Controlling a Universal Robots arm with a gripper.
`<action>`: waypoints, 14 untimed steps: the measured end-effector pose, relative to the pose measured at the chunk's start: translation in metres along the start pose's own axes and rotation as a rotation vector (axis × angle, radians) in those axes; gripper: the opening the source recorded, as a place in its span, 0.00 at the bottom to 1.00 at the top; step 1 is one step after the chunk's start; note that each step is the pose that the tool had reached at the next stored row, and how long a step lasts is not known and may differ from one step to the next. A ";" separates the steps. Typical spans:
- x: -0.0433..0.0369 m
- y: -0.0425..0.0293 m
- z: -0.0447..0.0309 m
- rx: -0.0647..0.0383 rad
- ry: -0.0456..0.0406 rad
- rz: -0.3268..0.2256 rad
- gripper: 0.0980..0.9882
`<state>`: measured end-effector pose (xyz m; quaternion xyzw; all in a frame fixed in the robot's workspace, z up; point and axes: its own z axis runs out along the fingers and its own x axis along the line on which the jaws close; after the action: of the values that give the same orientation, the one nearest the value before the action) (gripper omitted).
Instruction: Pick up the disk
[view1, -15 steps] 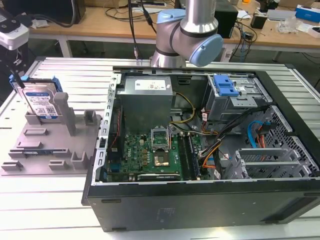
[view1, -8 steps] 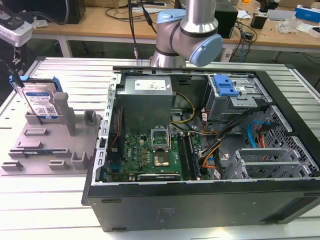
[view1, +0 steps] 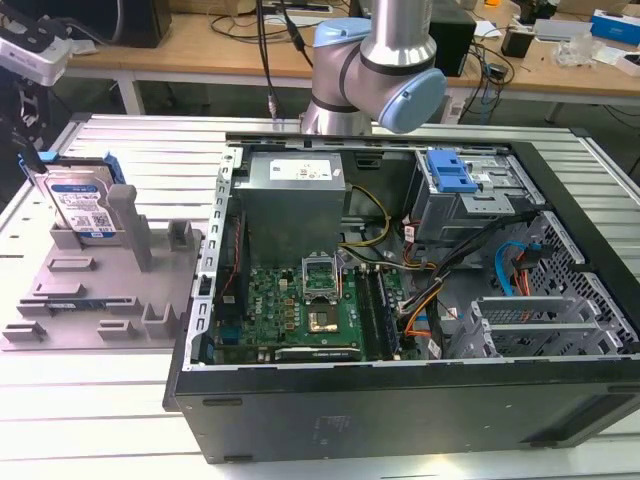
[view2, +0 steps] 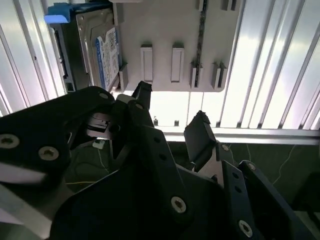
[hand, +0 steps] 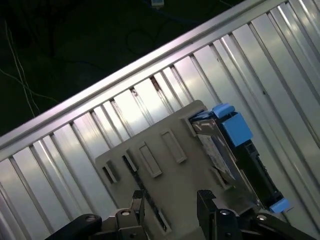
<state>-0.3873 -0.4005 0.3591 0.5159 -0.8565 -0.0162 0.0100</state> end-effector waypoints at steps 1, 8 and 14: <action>0.0000 0.0000 0.0000 0.000 0.0007 -0.018 0.50; -0.0002 -0.0004 0.0008 0.002 0.0125 -0.195 0.50; -0.0011 -0.0020 0.0019 0.003 0.0170 -0.271 0.50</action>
<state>-0.3851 -0.4005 0.3572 0.6271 -0.7787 -0.0116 0.0141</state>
